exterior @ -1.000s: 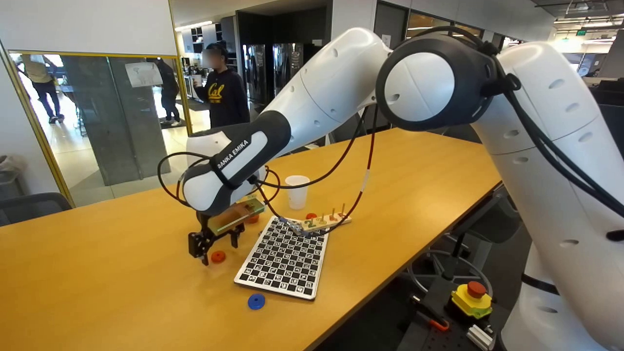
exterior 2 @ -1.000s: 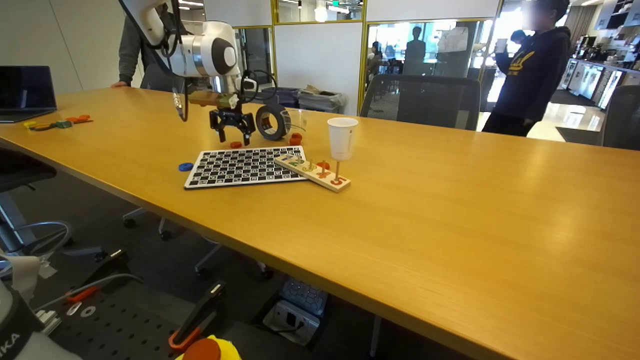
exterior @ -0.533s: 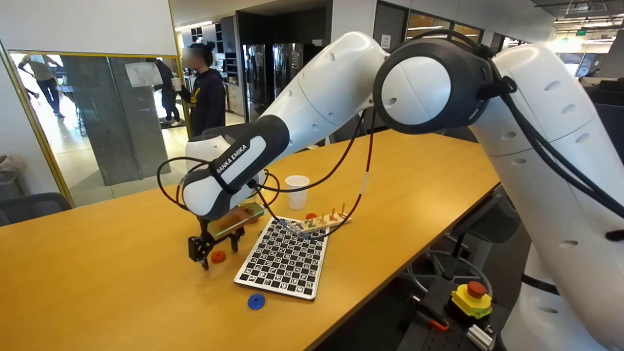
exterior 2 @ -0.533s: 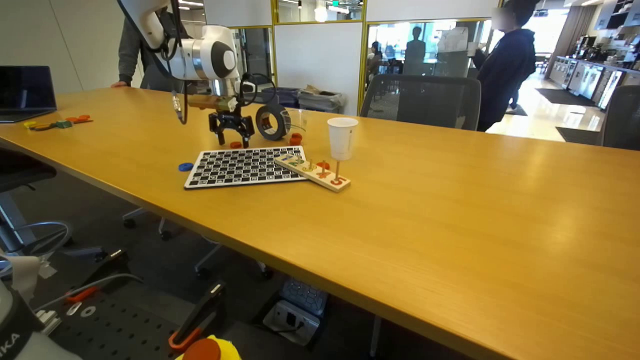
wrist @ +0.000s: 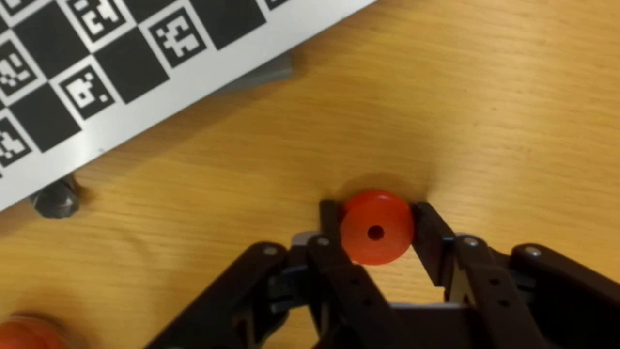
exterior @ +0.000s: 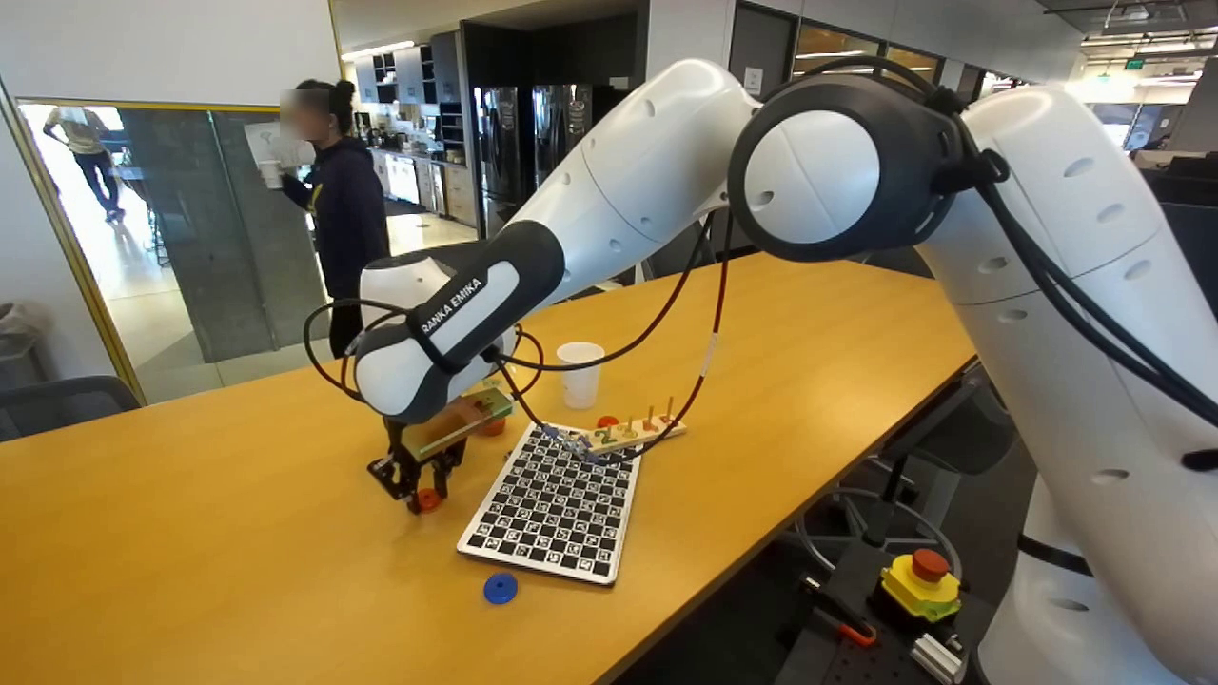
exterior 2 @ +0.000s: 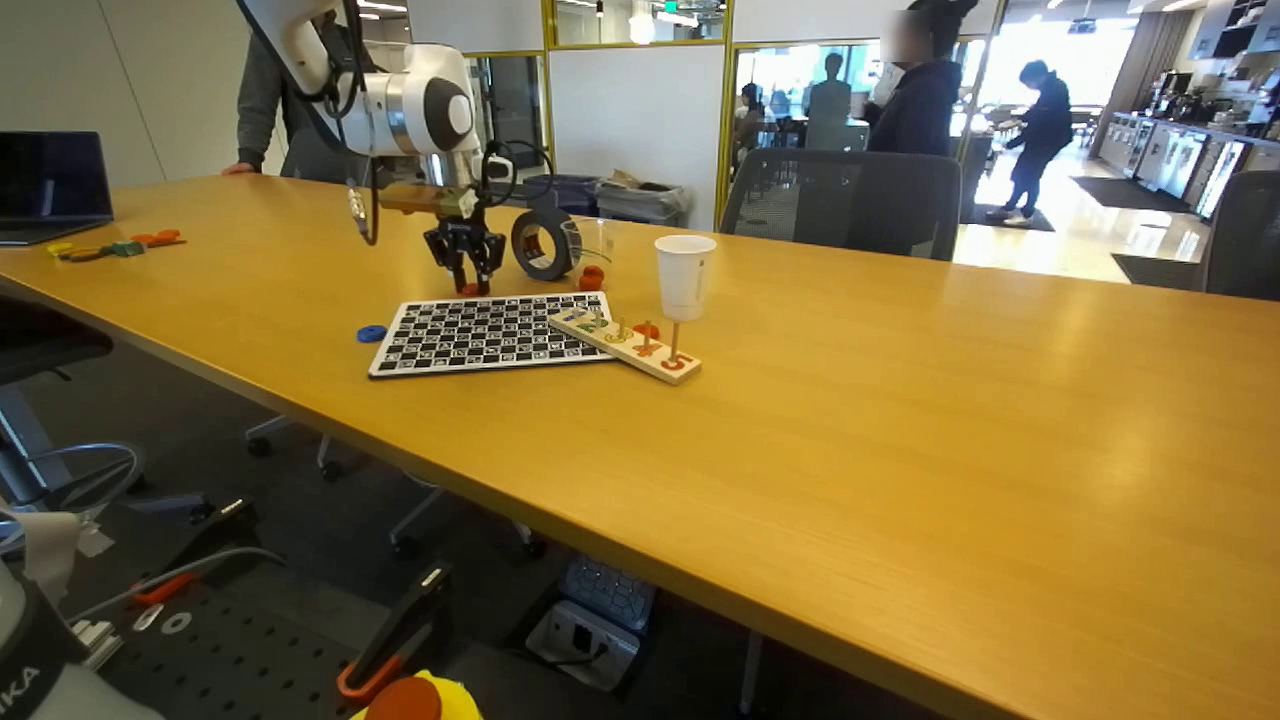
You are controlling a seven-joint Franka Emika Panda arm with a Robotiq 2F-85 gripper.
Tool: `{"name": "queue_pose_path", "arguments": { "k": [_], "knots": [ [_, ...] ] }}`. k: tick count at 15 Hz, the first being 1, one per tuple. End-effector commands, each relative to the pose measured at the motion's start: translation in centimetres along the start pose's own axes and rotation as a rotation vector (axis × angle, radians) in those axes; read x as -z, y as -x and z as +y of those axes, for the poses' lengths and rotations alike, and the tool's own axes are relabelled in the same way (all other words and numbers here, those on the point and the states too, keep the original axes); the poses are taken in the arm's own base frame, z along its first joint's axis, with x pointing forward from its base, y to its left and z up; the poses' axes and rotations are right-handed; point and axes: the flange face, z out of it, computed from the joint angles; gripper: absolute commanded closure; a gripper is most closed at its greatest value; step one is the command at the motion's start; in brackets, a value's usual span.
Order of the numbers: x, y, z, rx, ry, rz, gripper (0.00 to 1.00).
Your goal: Pick up the tokens from the table and put them in the plastic cup.
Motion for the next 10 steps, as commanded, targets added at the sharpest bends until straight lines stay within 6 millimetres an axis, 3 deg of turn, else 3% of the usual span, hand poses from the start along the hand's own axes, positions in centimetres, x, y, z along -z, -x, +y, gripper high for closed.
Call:
{"name": "queue_pose_path", "arguments": {
  "k": [1,5,10],
  "knots": [
    [0.3,-0.5,-0.3,-0.005,0.020,0.033,0.83],
    [3.0,-1.0,1.5,-0.053,0.034,0.040,0.83],
    [10.6,-2.7,4.5,-0.147,0.042,0.108,0.83]
  ]
}}
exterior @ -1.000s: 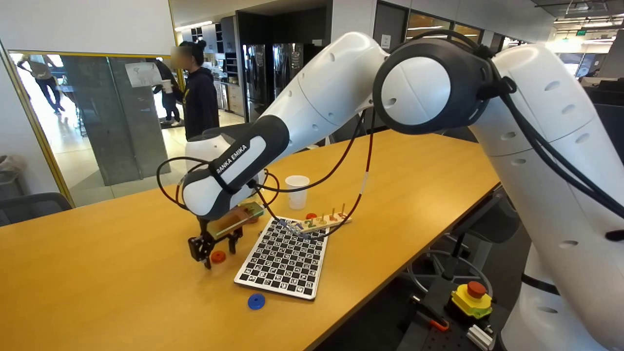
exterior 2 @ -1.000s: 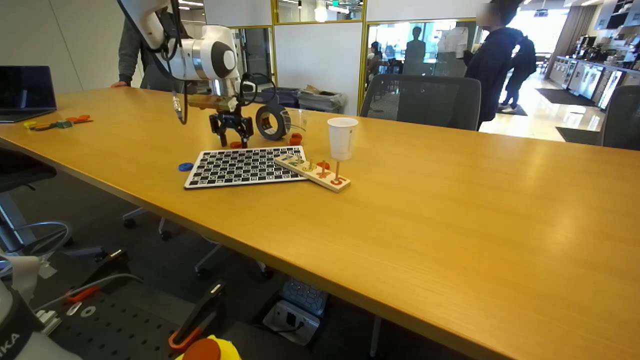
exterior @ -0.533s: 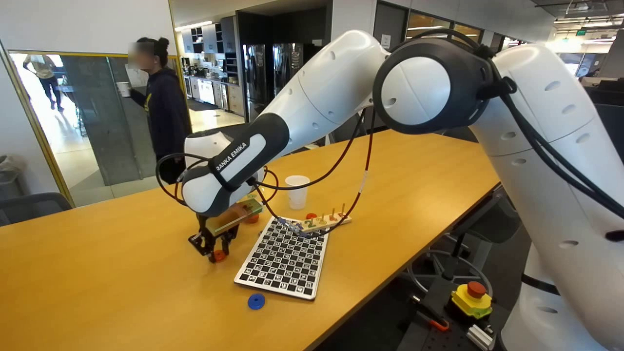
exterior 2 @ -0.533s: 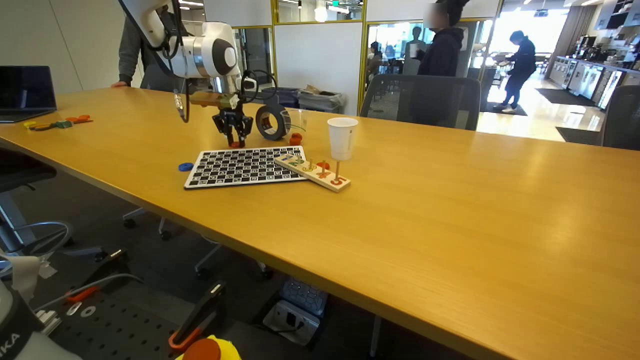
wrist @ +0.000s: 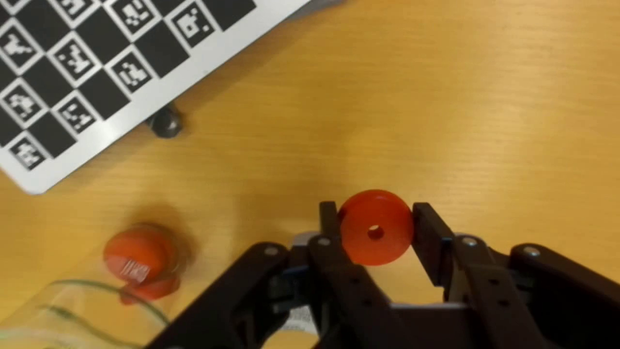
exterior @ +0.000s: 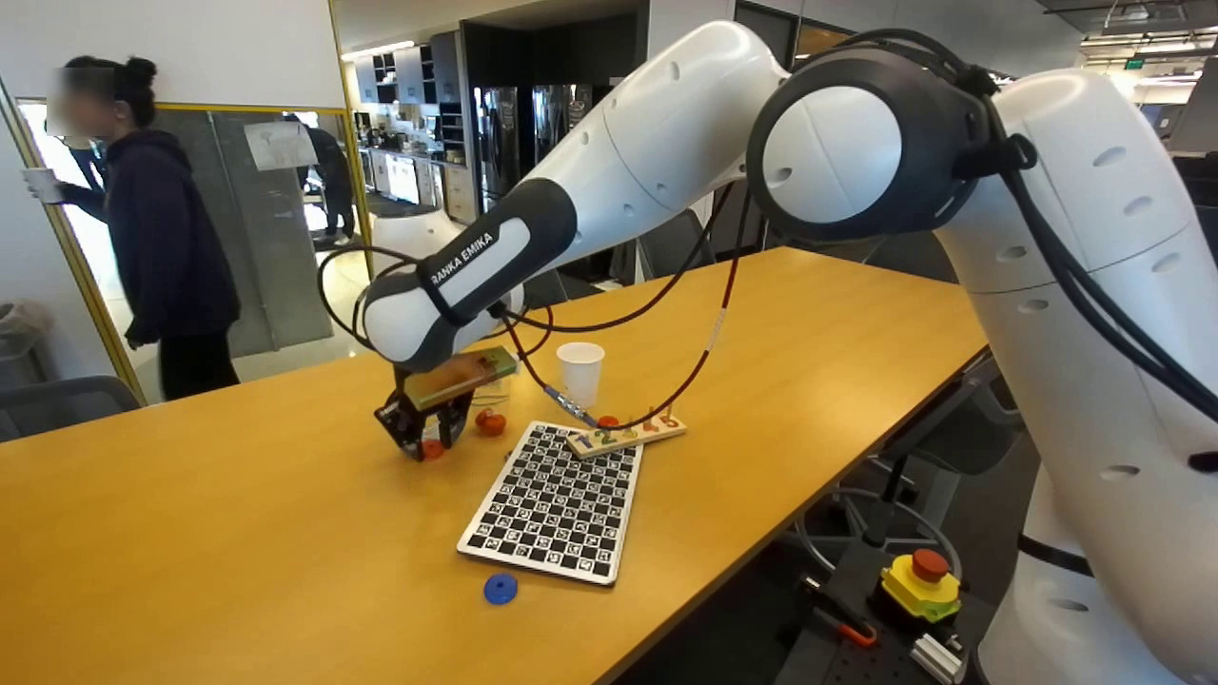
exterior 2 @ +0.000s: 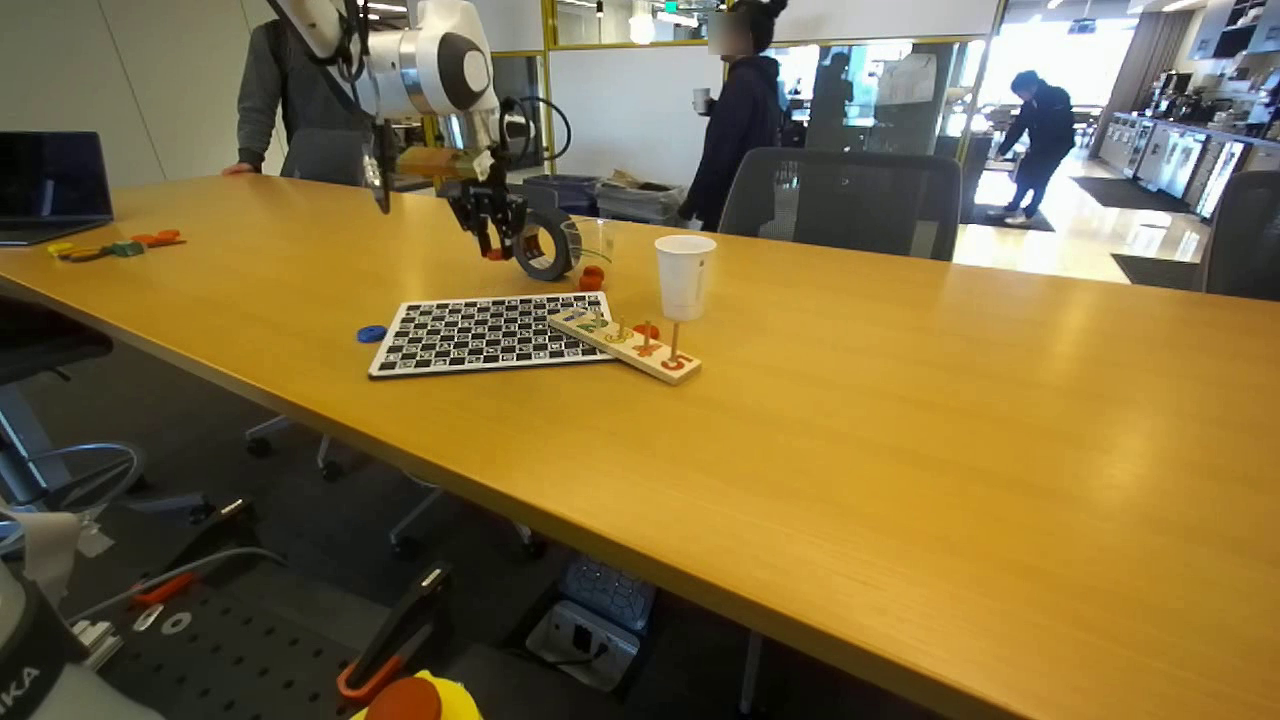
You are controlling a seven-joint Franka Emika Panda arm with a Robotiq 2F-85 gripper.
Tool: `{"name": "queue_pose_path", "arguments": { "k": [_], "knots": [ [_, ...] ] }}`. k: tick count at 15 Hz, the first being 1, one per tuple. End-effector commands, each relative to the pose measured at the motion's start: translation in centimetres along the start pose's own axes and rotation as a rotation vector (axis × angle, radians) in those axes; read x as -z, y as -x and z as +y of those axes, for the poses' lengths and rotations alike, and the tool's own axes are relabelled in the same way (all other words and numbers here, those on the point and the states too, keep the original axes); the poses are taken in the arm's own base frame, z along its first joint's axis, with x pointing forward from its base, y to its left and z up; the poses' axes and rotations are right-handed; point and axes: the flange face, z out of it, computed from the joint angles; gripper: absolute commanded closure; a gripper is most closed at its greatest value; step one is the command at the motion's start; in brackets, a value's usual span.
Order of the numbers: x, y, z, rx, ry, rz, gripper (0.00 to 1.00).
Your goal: Pick up the tokens from the table and put them in the plastic cup.
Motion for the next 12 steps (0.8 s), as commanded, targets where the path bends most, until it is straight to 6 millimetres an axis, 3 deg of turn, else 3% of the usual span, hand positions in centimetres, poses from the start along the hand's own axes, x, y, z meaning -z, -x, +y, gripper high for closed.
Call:
{"name": "queue_pose_path", "arguments": {
  "k": [1,6,12],
  "knots": [
    [6.1,-1.7,1.8,-0.069,0.025,0.049,0.83],
    [9.2,-3.7,5.3,-0.121,0.027,0.076,0.83],
    [8.2,-5.3,10.8,-0.196,0.043,0.053,0.83]
  ]
}}
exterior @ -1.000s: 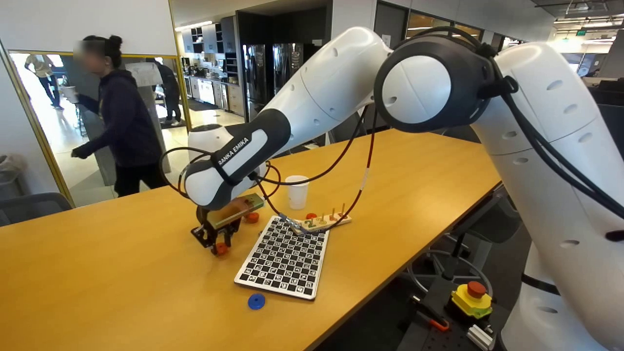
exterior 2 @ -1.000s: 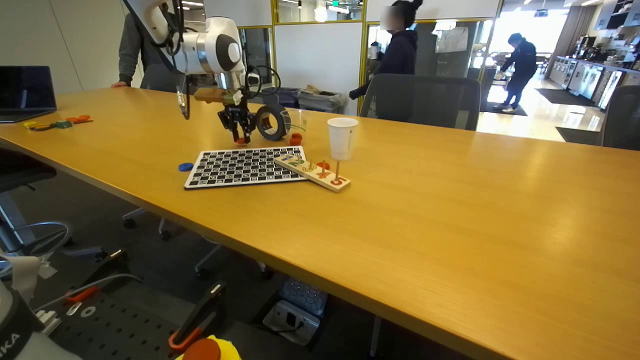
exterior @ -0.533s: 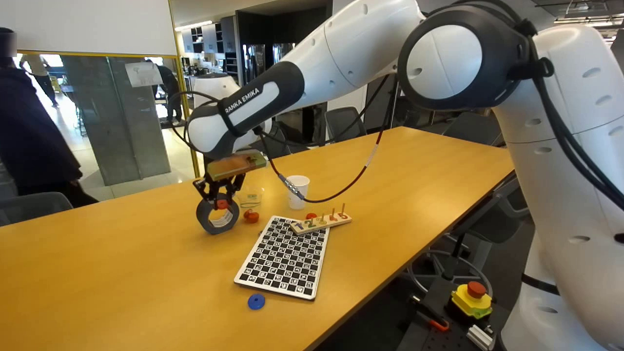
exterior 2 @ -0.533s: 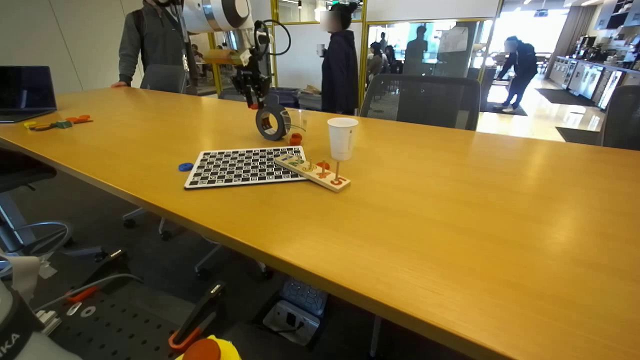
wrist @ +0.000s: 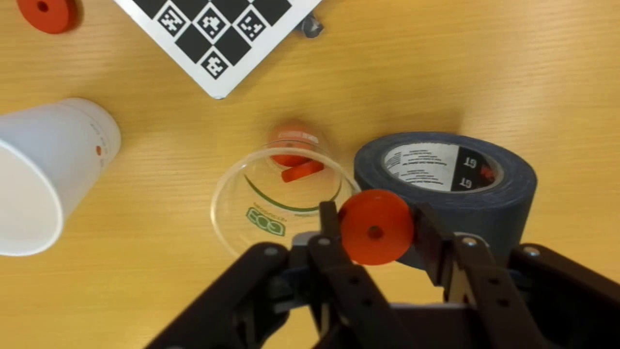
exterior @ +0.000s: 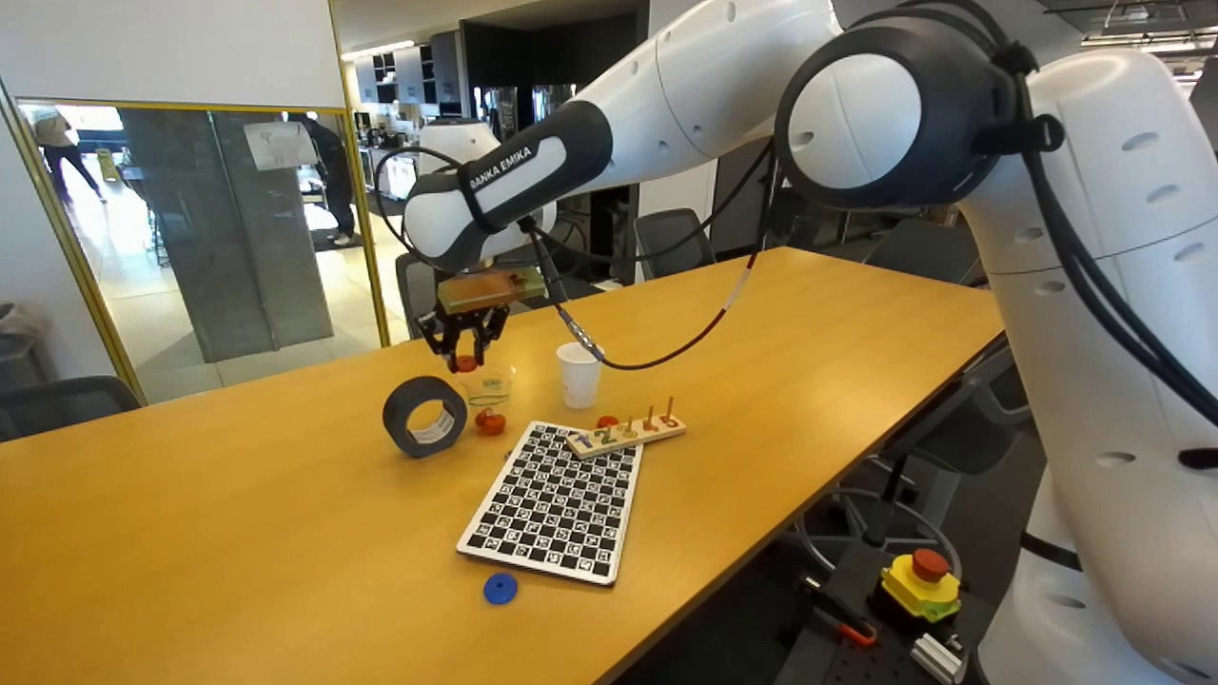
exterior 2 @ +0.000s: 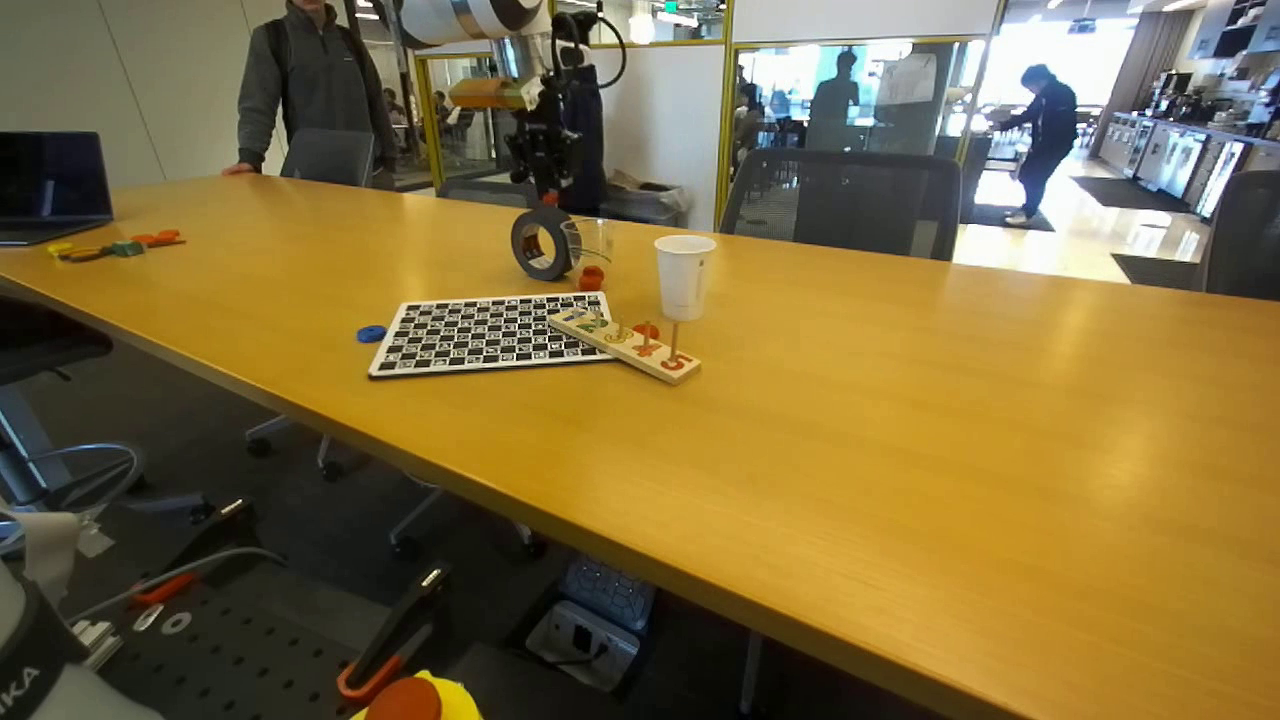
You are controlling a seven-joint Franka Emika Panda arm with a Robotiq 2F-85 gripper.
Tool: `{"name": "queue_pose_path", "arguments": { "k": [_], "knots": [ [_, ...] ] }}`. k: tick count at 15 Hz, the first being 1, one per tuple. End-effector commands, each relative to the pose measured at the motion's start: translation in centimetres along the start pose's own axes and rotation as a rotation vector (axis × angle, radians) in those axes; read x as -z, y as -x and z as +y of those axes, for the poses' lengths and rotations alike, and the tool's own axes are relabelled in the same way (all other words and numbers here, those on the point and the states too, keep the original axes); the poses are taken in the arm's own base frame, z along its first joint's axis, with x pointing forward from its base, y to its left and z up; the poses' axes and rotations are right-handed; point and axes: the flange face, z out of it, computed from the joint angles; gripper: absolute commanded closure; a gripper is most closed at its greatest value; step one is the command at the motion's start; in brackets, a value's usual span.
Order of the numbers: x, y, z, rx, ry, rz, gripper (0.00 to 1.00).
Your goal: Pick up the tokens from the table and put them in the plastic cup.
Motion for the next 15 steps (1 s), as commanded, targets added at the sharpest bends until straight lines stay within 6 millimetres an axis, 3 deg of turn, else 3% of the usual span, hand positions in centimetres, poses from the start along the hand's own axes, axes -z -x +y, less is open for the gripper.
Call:
{"name": "queue_pose_path", "arguments": {
  "k": [1,9,10,12,15],
  "knots": [
    [-0.4,-1.8,2.3,-0.043,0.018,-0.011,0.83],
    [-3.1,-3.5,4.2,-0.072,0.033,-0.061,0.83],
    [-3.2,-3.6,4.2,-0.072,0.029,-0.067,0.33],
    [-3.2,-3.6,4.1,-0.073,0.023,-0.080,0.26],
    [-2.6,-3.2,4.0,-0.066,0.015,-0.092,0.03]
  ]
}}
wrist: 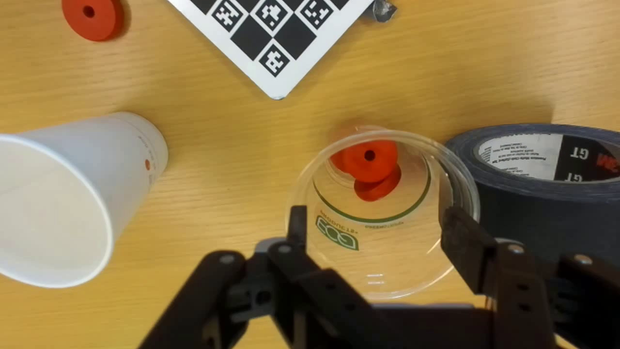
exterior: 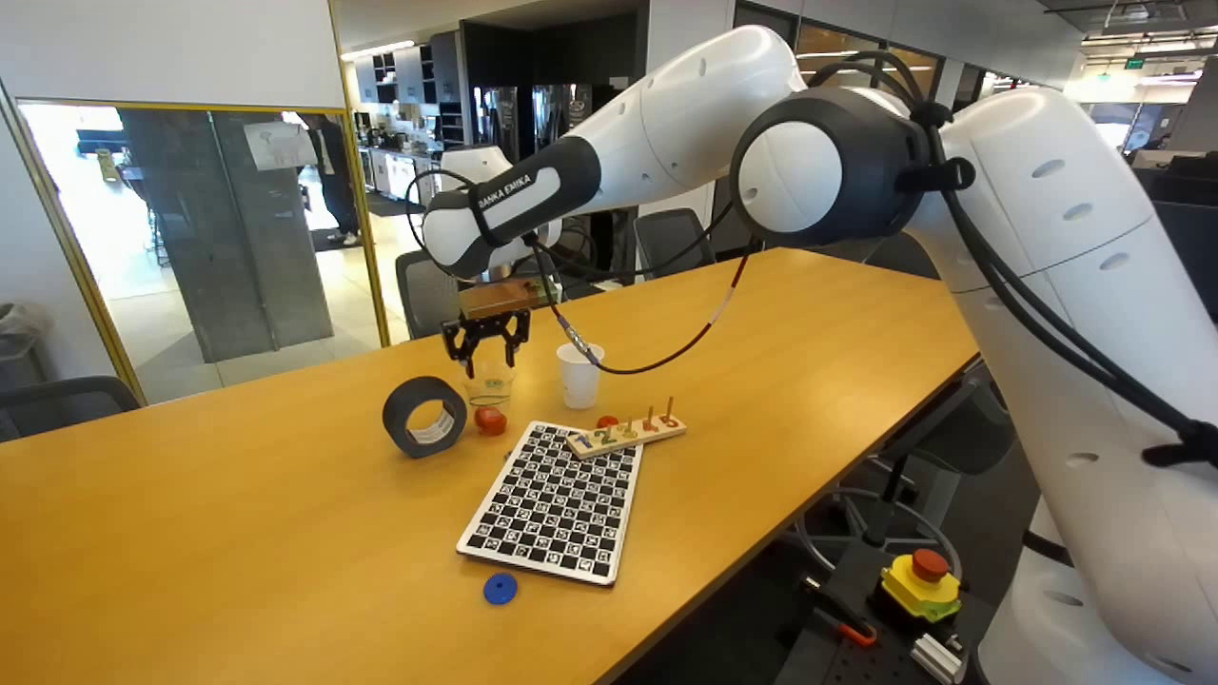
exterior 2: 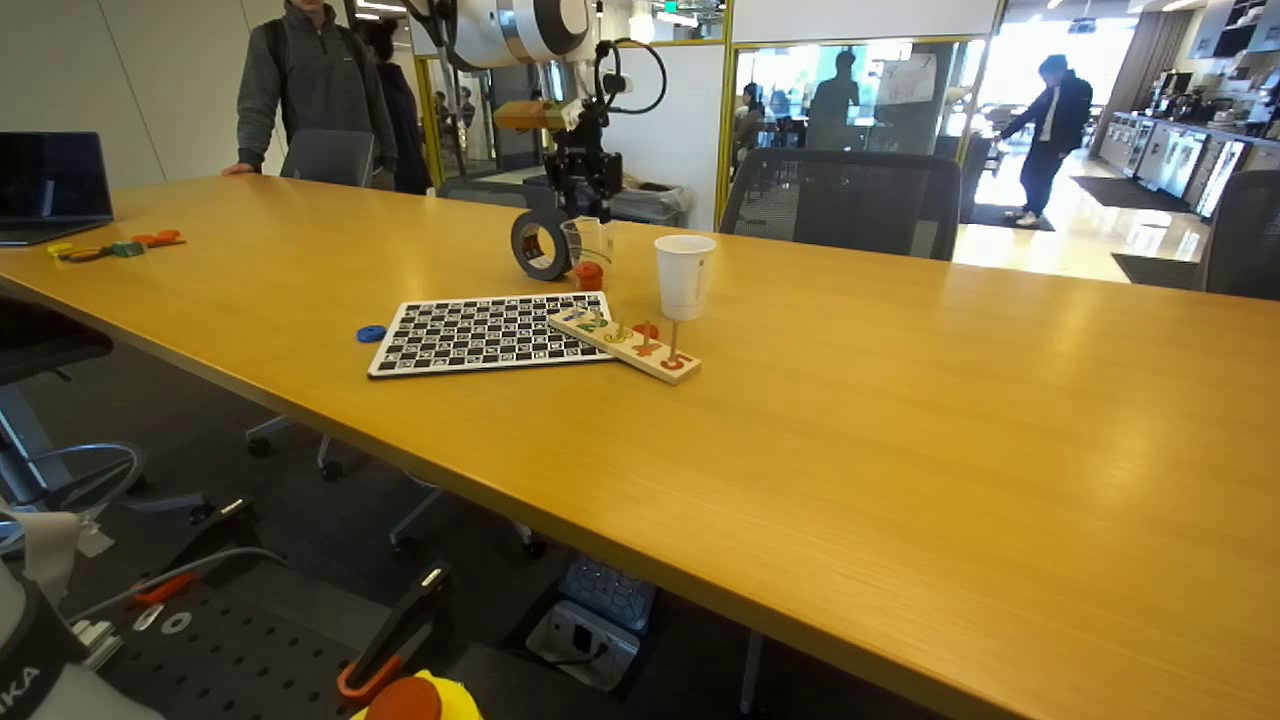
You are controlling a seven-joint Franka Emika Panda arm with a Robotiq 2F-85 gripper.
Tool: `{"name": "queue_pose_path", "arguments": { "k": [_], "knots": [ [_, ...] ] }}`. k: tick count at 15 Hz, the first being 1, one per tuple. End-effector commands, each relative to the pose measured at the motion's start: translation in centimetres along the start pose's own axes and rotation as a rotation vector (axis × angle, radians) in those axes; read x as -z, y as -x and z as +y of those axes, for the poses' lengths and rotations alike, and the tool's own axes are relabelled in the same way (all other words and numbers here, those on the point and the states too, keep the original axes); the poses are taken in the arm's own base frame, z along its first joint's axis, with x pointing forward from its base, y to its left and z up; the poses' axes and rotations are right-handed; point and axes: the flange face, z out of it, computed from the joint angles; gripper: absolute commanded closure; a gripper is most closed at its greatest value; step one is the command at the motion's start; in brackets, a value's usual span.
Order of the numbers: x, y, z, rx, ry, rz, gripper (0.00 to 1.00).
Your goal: Pick up the tokens from the table and put them in the plastic cup.
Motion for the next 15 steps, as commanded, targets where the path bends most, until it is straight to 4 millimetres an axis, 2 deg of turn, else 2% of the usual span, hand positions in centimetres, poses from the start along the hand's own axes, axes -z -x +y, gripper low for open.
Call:
{"name": "queue_pose_path", "arguments": {
  "k": [1,4,6,11,15],
  "knots": [
    [1.6,-0.1,-0.2,0.010,-0.025,-0.013,0.00],
    [2.6,0.6,-0.4,0.004,-0.021,-0.011,0.00],
    [3.3,0.8,0.1,-0.015,-0.024,-0.004,0.00],
    [4.7,2.3,4.0,-0.091,-0.009,0.001,0.00],
    [2.8,3.8,7.1,-0.124,0.015,-0.049,0.00]
  ]
}}
